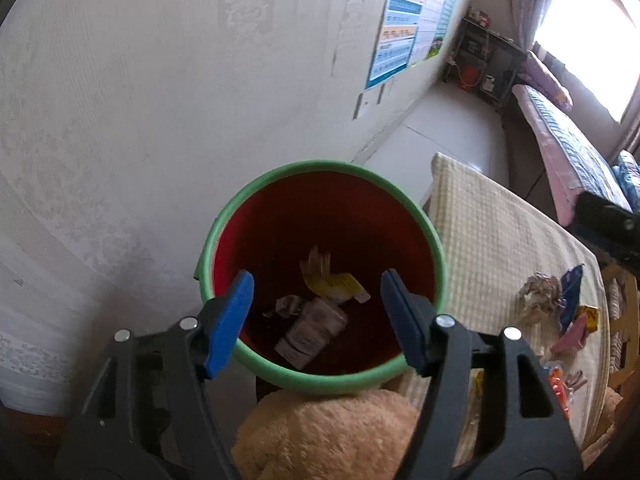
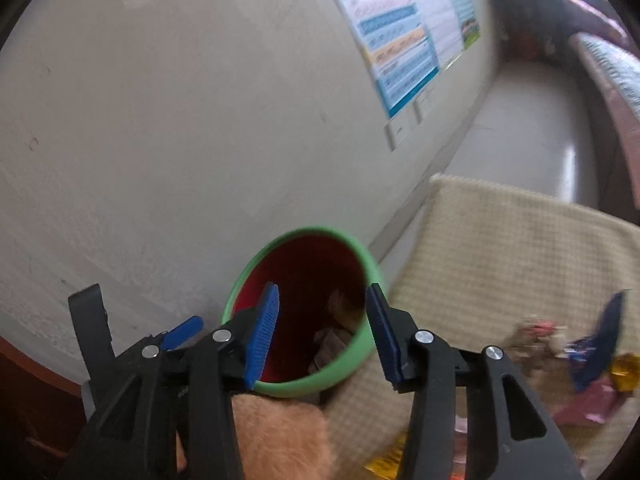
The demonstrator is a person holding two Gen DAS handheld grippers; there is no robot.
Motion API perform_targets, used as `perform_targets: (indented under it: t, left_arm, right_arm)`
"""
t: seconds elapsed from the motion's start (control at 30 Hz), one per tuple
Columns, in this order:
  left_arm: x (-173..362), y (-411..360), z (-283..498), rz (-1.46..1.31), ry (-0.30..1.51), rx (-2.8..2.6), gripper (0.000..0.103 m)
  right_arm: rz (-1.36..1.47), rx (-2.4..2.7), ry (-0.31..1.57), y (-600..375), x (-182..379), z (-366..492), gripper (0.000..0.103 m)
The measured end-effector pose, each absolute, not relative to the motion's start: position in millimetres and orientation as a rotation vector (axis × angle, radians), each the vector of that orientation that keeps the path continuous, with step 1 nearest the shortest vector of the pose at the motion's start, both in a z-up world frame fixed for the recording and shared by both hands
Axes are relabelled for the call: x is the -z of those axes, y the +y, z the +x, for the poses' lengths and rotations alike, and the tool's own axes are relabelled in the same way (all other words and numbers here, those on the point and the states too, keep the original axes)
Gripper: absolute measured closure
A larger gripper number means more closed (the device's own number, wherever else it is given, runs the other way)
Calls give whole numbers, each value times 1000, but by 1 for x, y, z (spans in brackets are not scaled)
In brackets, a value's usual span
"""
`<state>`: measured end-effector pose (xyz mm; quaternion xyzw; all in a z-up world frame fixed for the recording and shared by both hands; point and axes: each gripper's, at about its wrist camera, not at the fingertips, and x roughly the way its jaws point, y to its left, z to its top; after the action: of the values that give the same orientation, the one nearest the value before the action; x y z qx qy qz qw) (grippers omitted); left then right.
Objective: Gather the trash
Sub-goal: 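Carry the carton and yellow wrapper to the red bin and release both, then grasp the orange bag with the right gripper while the left gripper grasps the gold wrapper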
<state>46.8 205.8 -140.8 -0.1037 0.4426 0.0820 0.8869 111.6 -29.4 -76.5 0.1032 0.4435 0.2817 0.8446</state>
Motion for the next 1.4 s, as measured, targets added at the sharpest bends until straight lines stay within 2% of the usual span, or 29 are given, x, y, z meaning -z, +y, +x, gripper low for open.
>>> perform_targets:
  t: [0.23,0.43,0.5,0.57,0.67,0.7,0.83,0.87,0.93,1.03,1.23,1.27,1.4]
  left_arm:
    - [125,156,42,-191,900,-29,39]
    - [131,87,28,-99,942,151,39]
    - [137,72,23,-73,966,174,39]
    - [148,65,22,-71,999,175,39]
    - [161,61,21,-85,1048,164,39]
    - [163,61,19,-89,1059,160,39]
    - [164,66,12,-97,1074,135,39]
    - [164,69,10,-104,1077,130,40]
    - [163,73,7,-113,1083,128,40]
    - [163,71,7,-104,1090,136,39]
    - [178,57,12,-122,1135,203,41]
    - [184,53,14,-137,1154,223,46]
    - [205,38,24,-116,1214,244,57]
  right_arm:
    - [167,-466,892,-114,63,64,58]
    - [139,-370,1011,-164,101,8,58]
    - [127,-355,1053,-174,116,-8,54]
    - [87,-360,1080,-175,126,-19,48]
    - [-29,-401,1091,-160,134,-25,48]
    - [-80,-432,1097,-150,138,-27,44]
    - [-193,-507,1144,-123,164,-30,44]
    - [-197,-514,1155,-121,171,-28,45]
    - [-223,-529,1178,-115,187,-28,61]
    - [-213,-538,1181,-116,194,-27,71]
    - [-87,-456,1105,-147,163,-25,74]
    - [-60,-425,1090,-157,157,-25,74]
    - [75,-353,1084,-189,149,-20,74]
